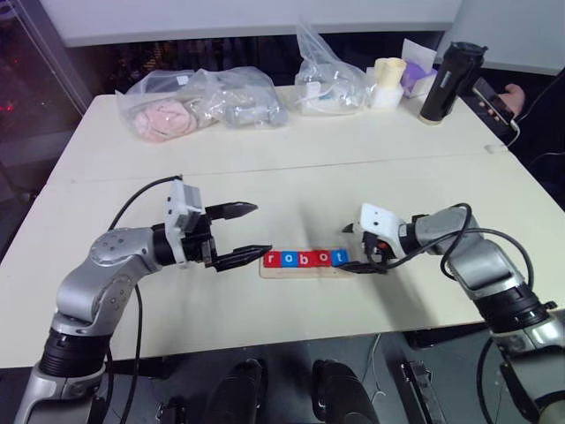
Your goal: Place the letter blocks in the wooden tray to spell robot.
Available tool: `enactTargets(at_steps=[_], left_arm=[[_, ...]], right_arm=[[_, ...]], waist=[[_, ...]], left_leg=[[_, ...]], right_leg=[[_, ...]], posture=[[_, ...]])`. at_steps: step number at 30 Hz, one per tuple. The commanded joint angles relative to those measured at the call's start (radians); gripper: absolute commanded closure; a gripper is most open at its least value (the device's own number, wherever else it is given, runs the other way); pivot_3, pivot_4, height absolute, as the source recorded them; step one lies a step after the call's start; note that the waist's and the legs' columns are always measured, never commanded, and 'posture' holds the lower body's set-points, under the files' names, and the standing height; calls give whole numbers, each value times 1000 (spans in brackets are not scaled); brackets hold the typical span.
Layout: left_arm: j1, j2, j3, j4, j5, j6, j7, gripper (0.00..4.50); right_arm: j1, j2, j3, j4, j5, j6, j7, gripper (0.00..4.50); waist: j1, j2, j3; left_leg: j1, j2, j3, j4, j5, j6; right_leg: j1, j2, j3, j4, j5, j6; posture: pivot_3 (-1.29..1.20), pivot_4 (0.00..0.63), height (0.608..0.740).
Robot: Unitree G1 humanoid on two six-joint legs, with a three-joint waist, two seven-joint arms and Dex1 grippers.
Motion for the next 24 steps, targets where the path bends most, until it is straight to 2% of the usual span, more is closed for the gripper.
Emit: enactTargets(at_steps=[1, 8, 12, 19, 24], left_arm=[[4, 2, 13, -27, -13, -2, 3, 0], [17, 22, 28, -32, -28, 16, -7, 0], [20, 45, 37, -36, -48, 56, -13, 0], [25, 92, 60, -53, -43, 84, 11, 0], [49, 104, 78, -74, -51, 71, 16, 0]], right_arm=[[-22, 4, -9, -15, 10, -2, 5, 53], [29, -81, -66, -195, 109, 114, 89, 53], [66, -133, -109, -281, 153, 163, 85, 53], [215, -272, -316, -440, 267, 276, 72, 53], [268, -310, -382, -443, 301, 292, 47, 53]], waist=[[0, 0, 0], [2, 0, 0], [1, 0, 0], [3, 0, 0], [0, 0, 0]], left_leg=[[0, 0, 0, 0, 0, 0], [0, 0, 0, 0, 0, 0], [0, 0, 0, 0, 0, 0], [-1, 0, 0, 0, 0, 0], [-1, 1, 0, 0, -1, 0]], right_leg=[[0, 0, 0, 0, 0, 0], [0, 0, 0, 0, 0, 0], [0, 0, 0, 0, 0, 0], [0, -1, 0, -1, -2, -2], [0, -1, 0, -1, -2, -3]], posture=[[0, 150, 740], [0, 150, 740], [0, 150, 740], [0, 150, 740], [0, 150, 740]])
